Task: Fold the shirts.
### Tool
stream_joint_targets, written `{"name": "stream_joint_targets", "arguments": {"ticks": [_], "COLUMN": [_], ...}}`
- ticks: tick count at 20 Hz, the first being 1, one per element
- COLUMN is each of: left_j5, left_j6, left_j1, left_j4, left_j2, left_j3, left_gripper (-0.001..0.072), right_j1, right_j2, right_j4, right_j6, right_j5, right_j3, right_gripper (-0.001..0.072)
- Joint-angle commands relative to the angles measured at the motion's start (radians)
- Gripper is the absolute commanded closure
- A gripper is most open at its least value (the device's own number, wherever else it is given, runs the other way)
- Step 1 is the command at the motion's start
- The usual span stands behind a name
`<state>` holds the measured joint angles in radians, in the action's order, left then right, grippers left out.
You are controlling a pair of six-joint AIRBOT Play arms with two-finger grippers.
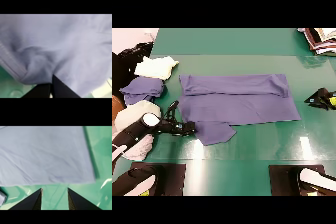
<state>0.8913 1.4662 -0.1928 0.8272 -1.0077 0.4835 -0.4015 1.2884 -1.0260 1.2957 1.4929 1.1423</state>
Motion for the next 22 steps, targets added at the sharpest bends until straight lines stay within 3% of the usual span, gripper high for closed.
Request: {"name": "stream_joint_targets", "arguments": {"ticks": [1, 3, 7, 12, 16, 18, 19, 22], "left_j5": [0.161, 0.227, 0.22, 0.227, 0.224, 0.229, 0.24, 0.324], "left_j6": [0.073, 0.082, 0.083, 0.083, 0.083, 0.083, 0.082, 0.085], "left_j1": [-0.006, -0.006, -0.006, -0.006, -0.006, -0.006, -0.006, -0.006], "left_j4": [0.225, 0.316, 0.3, 0.287, 0.287, 0.287, 0.288, 0.321], "left_j2": [0.042, 0.057, 0.056, 0.056, 0.056, 0.056, 0.057, 0.107], "left_j3": [0.144, 0.222, 0.249, 0.249, 0.249, 0.249, 0.249, 0.25], "left_gripper": [0.0683, 0.0683, 0.0683, 0.0682, 0.0682, 0.0682, 0.0682, 0.0684], "right_j1": [-0.096, -0.142, -0.164, -0.115, -0.038, -0.01, -0.002, 0.003], "right_j2": [-0.028, -0.049, 0.0, 0.112, 0.121, 0.121, 0.121, 0.069], "right_j4": [-0.042, -0.066, -0.057, 0.072, 0.076, 0.075, 0.073, 0.034], "right_j6": [0.0, -0.019, -0.041, -0.058, -0.058, -0.059, -0.06, -0.074], "right_j5": [-0.002, -0.033, -0.108, -0.167, -0.223, -0.23, -0.225, -0.158], "right_j3": [-0.085, -0.186, -0.319, -0.33, -0.331, -0.331, -0.331, -0.331], "right_gripper": [0.0347, 0.0345, 0.0345, 0.0345, 0.0352, 0.0539, 0.0668, 0.0699]}}
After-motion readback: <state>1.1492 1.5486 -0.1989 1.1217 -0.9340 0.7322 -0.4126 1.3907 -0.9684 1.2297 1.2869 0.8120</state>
